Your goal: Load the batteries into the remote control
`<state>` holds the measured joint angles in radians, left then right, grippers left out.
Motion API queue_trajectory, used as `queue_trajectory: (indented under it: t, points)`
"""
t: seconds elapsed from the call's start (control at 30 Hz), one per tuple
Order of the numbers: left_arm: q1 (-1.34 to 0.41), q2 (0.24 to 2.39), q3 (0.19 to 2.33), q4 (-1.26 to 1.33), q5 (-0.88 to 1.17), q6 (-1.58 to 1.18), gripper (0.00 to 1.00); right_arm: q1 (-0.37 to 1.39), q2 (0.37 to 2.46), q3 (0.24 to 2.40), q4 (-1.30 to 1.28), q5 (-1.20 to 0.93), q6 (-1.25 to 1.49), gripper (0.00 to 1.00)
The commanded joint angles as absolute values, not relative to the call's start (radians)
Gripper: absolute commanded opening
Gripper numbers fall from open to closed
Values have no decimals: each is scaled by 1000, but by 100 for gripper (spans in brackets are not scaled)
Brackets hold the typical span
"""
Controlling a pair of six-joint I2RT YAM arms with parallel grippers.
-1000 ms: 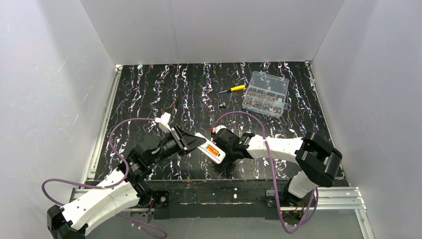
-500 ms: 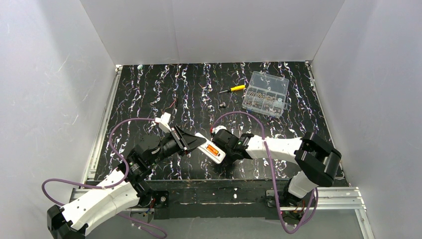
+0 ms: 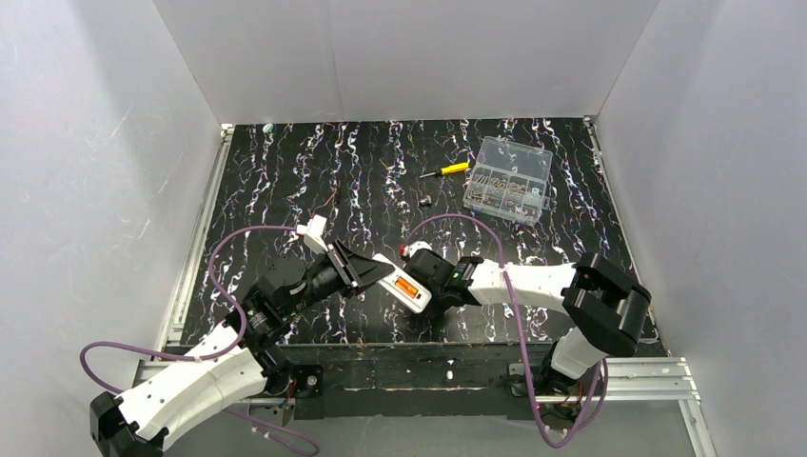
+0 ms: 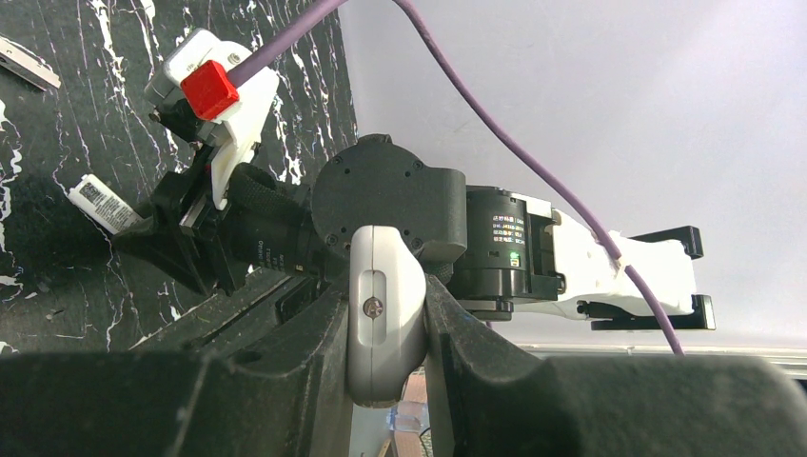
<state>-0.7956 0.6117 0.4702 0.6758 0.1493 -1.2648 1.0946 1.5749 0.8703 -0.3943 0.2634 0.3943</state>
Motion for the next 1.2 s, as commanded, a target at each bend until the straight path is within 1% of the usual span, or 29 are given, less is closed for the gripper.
queue_trajectory:
  t: [0.0,0.17,0.53,0.7,0.77,0.83,1.0,1.17]
  points:
    - [-798,595,493,758,156,-1265,0,1097,1602,869,-469,290,400,35]
    - [-799,596,494,759,157,-1264,0,1098,1599,866,-472,283,409,44]
    - [-798,608,495,767,163,-1270,0,1097,1599,860,-477,253,438,46]
    - [-798,610,498,768,161,-1270,0,1097,1591,856,-476,237,446,51]
    - [-798,613,498,773,162,-1270,0,1098,1590,854,-473,233,447,52]
    - [-799,615,501,772,164,-1271,0,1097,1592,854,-471,230,447,52]
    - [-798,616,503,770,165,-1270,0,1097,1600,859,-471,214,444,42]
    - [-798,625,503,780,167,-1271,0,1097,1599,856,-480,218,448,39]
